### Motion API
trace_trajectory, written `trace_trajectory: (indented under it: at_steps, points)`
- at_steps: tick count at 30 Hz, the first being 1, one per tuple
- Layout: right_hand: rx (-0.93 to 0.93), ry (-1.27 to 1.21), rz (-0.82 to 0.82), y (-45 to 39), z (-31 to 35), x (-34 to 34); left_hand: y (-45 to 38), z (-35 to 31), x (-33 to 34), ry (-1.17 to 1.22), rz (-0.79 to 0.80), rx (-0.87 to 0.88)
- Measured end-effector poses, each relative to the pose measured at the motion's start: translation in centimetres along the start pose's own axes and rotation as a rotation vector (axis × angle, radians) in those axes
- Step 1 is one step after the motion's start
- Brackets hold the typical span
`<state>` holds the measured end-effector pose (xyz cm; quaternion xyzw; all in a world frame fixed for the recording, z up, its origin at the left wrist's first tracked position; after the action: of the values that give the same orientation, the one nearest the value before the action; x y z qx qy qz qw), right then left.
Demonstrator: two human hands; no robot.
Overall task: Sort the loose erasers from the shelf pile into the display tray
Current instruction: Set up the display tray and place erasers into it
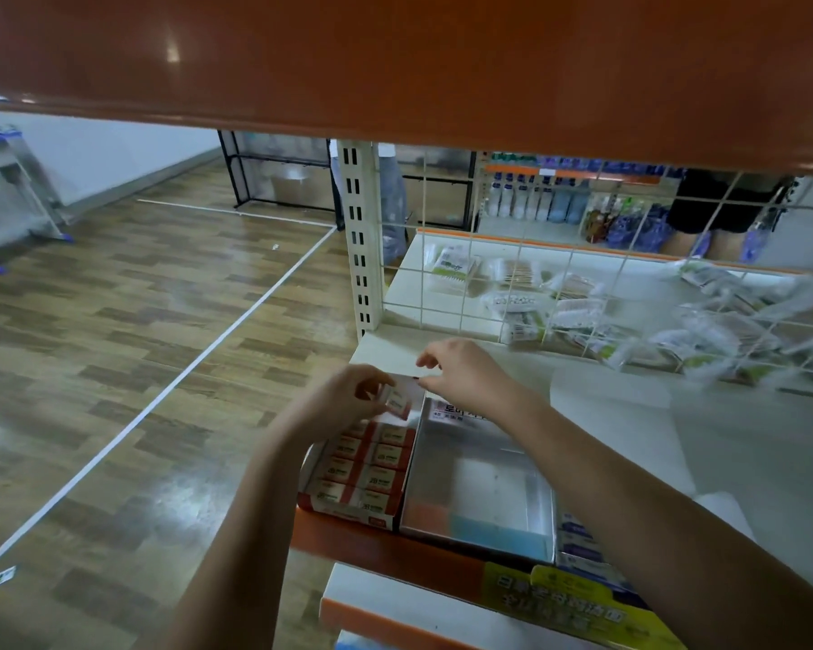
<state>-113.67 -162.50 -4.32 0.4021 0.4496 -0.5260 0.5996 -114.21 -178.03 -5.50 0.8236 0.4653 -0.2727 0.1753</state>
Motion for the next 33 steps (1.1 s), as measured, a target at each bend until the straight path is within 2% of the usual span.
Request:
trace_trajectory:
  at_steps: [15, 19, 33]
  points:
    - [0.040, -0.064, 0.011, 0.7, -0.5, 1.0, -0.9, -1.4, 0.9, -0.288, 0.101, 0.008]
    - [0.043, -0.068, 0.001, 0.7, -0.5, 0.9, -0.9, -0.9, 0.5, -0.332, 0.154, -0.043]
    - [0.051, -0.097, 0.005, 0.6, -0.6, 1.1, -0.9, -0.7, 1.9, -0.413, 0.052, 0.005]
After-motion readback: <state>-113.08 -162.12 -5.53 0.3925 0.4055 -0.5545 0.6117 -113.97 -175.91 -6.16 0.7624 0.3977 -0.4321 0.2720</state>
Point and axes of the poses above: each hand's wrist, its own y-axis away from the middle knuckle, its own x-axis out of the palm, z = x × y, the point moved 5 cm from there along -y, towards the middle knuckle, and after that the axes turned 10 degrees about y, right-handed, at the moved point
